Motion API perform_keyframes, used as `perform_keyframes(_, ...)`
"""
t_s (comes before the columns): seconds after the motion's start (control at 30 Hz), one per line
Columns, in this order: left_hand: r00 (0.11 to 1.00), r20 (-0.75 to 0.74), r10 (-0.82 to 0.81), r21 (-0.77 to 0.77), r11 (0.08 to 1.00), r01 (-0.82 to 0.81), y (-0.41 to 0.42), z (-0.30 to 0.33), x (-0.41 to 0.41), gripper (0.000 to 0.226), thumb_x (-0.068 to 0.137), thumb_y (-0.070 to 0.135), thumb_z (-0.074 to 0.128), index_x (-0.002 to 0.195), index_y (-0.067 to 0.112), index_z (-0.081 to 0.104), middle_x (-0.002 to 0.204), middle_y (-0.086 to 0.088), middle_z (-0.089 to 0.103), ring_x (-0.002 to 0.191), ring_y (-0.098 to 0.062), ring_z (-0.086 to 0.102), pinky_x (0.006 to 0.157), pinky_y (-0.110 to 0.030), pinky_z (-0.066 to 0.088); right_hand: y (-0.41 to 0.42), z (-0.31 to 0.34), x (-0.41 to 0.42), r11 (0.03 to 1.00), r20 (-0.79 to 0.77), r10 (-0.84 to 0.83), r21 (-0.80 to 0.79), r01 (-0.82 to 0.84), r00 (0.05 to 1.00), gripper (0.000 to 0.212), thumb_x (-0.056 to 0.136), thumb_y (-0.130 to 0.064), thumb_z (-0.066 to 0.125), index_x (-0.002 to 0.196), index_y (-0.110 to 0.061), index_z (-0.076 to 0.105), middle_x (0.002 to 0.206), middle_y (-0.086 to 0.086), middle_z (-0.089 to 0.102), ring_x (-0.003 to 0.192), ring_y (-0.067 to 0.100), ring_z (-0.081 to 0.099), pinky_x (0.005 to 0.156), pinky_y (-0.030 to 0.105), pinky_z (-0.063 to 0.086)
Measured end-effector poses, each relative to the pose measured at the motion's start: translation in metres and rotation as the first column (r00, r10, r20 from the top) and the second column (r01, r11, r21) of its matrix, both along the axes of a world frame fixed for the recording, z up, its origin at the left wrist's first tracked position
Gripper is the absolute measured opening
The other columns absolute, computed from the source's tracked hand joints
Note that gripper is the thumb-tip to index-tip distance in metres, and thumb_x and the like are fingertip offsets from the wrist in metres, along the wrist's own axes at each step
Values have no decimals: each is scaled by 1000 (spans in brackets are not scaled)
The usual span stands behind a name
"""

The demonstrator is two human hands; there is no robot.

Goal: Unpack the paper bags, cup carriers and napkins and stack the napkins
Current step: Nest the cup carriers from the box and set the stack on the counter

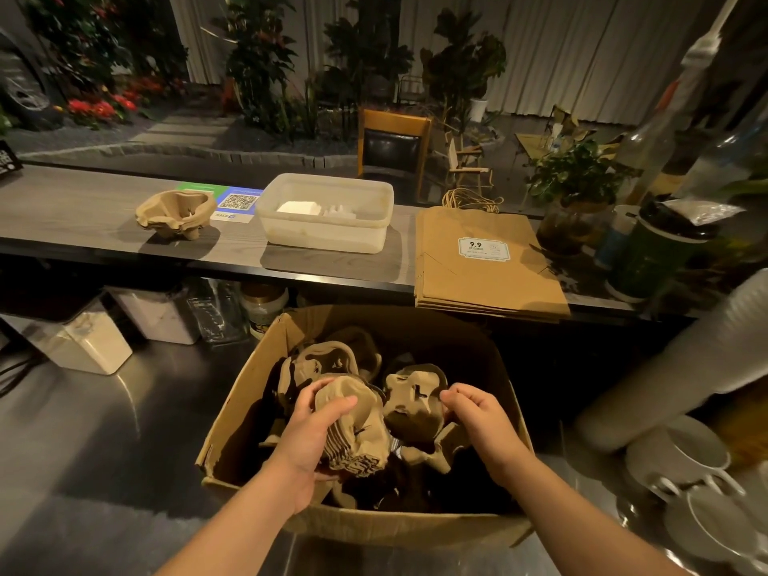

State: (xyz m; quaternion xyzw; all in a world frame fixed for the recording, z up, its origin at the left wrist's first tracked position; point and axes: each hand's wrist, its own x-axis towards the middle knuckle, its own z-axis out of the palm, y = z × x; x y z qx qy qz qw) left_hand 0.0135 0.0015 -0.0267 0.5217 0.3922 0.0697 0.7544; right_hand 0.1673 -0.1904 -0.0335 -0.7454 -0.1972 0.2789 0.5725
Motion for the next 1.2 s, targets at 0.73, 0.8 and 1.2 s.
perform_keyframes(0.73, 993, 101, 57, 118, 991, -69, -5, 2, -1, 82, 66, 72, 74, 138, 50, 42, 130, 7, 54, 115, -20, 52, 82, -38, 43, 26, 67, -39, 752, 652, 655, -612, -245, 381, 38, 93, -62, 45, 123, -44, 62, 126, -22, 49, 111, 4, 43, 86, 26, 50)
perform_keyframes(0.8, 990, 128, 61, 122, 990, -77, -5, 1, -2, 95, 57, 81, 79, 138, 52, 41, 135, 4, 54, 122, -26, 52, 89, -43, 46, 28, 68, -41, 735, 643, 675, -627, -256, 363, 39, 93, -63, 46, 126, -46, 59, 129, -21, 48, 113, 6, 43, 88, 28, 49)
perform_keyframes(1.2, 978, 209, 14, 141, 989, -45, -4, -4, 2, 83, 66, 63, 78, 139, 47, 41, 127, 12, 55, 119, -18, 50, 95, -42, 40, 37, 75, -54, 579, 556, 815, -781, -234, 163, 47, 85, -52, 66, 128, -41, 52, 147, -4, 33, 135, 23, 22, 110, 47, 30)
